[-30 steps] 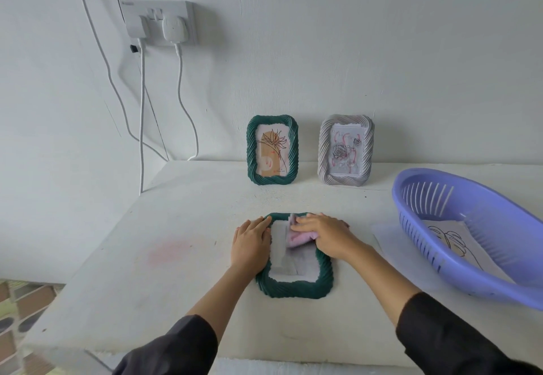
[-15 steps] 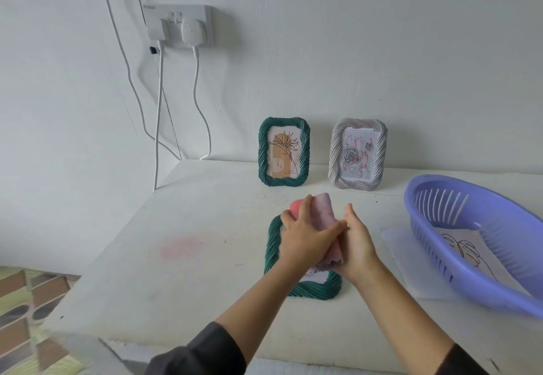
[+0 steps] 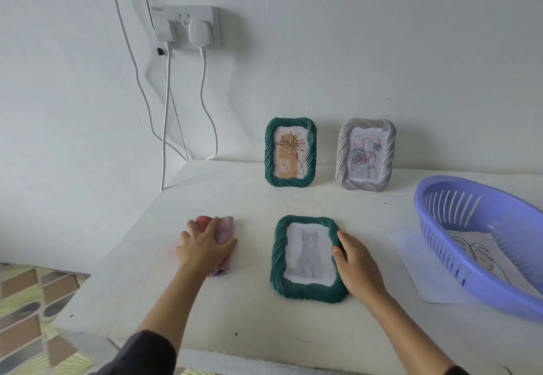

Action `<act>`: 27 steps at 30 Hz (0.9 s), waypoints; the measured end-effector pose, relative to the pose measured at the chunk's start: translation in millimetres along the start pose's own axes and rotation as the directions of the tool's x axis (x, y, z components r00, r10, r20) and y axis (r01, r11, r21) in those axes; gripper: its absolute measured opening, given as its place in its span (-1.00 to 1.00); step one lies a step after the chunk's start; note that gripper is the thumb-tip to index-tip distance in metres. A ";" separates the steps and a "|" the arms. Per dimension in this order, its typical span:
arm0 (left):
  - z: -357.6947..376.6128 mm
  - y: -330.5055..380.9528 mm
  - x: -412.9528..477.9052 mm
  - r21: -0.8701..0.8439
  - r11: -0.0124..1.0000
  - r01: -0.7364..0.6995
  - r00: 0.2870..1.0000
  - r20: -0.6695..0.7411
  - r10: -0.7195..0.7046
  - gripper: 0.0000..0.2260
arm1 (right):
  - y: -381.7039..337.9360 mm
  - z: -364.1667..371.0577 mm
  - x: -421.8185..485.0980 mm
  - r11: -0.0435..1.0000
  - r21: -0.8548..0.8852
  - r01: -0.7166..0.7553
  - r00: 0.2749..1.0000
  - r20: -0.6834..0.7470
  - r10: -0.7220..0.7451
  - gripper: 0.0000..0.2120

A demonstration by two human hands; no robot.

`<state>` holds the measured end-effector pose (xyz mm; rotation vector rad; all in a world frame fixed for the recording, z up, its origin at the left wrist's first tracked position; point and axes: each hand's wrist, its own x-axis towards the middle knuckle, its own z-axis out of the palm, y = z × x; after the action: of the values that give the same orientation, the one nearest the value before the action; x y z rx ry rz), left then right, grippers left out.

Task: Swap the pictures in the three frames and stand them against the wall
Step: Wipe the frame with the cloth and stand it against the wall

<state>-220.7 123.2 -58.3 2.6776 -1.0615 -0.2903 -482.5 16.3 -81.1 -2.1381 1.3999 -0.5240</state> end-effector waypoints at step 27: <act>46.0 97.1 -59.1 -0.560 0.828 0.012 0.994 0.099 0.052 -0.67 | -17.6 4.3 -13.1 0.923 0.341 -0.178 0.964 -0.126 0.232 -0.85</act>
<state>-337.9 88.6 -67.6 2.1345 -0.8596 -0.6445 -472.5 35.0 -74.1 -1.6933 1.4863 -0.8035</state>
